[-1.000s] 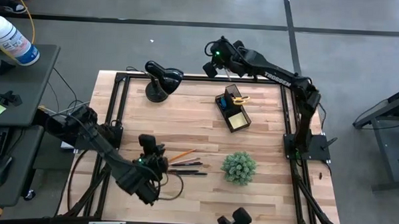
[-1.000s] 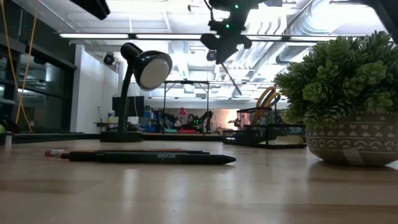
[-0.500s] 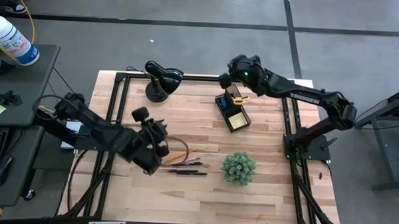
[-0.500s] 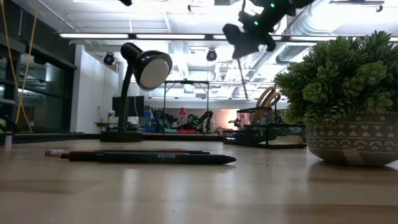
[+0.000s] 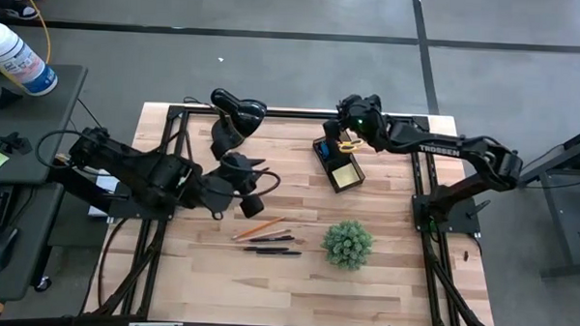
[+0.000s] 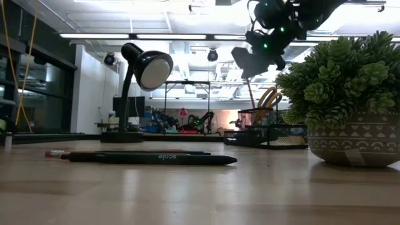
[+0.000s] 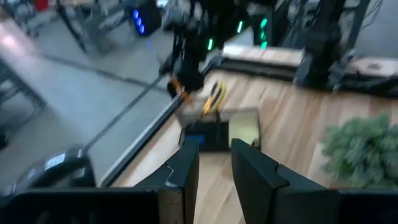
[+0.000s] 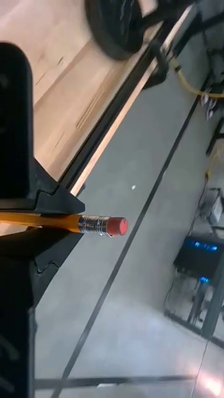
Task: Pick and place office supplies into organizer
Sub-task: Put the bottom orange pencil into the desk organizer, then put the orange pencil into the desk organizer
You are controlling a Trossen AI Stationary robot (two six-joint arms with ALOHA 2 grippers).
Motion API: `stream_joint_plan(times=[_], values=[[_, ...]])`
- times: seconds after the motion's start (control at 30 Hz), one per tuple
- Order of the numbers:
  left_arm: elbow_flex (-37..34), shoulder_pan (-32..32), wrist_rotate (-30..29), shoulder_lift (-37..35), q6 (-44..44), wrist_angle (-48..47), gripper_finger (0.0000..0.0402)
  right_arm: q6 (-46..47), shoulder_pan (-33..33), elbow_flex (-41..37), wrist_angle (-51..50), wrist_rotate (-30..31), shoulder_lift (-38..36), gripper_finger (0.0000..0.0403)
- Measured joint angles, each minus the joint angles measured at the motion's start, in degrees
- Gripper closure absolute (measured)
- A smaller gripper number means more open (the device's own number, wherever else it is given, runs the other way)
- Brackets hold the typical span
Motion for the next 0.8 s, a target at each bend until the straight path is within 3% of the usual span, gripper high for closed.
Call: stream_joint_plan(times=[0.17,0.4,0.63,0.8], values=[[0.0,-0.1,-0.2,0.0,7.8,6.2,0.0318,-0.7,-1.5,-4.8,6.6,-3.7,0.0,0.0382],[0.0,-0.1,-1.4,-0.2,8.5,6.5,0.0318,-0.4,-3.7,-8.2,8.9,-5.3,0.1,0.0377],[0.0,2.1,-2.0,-1.7,9.9,7.1,0.0318,1.3,-5.3,-8.1,9.2,-8.6,1.2,0.0297],[0.0,5.4,-0.2,-3.7,13.5,7.0,0.0318,2.0,-5.5,-8.1,9.5,-8.6,1.2,0.027]])
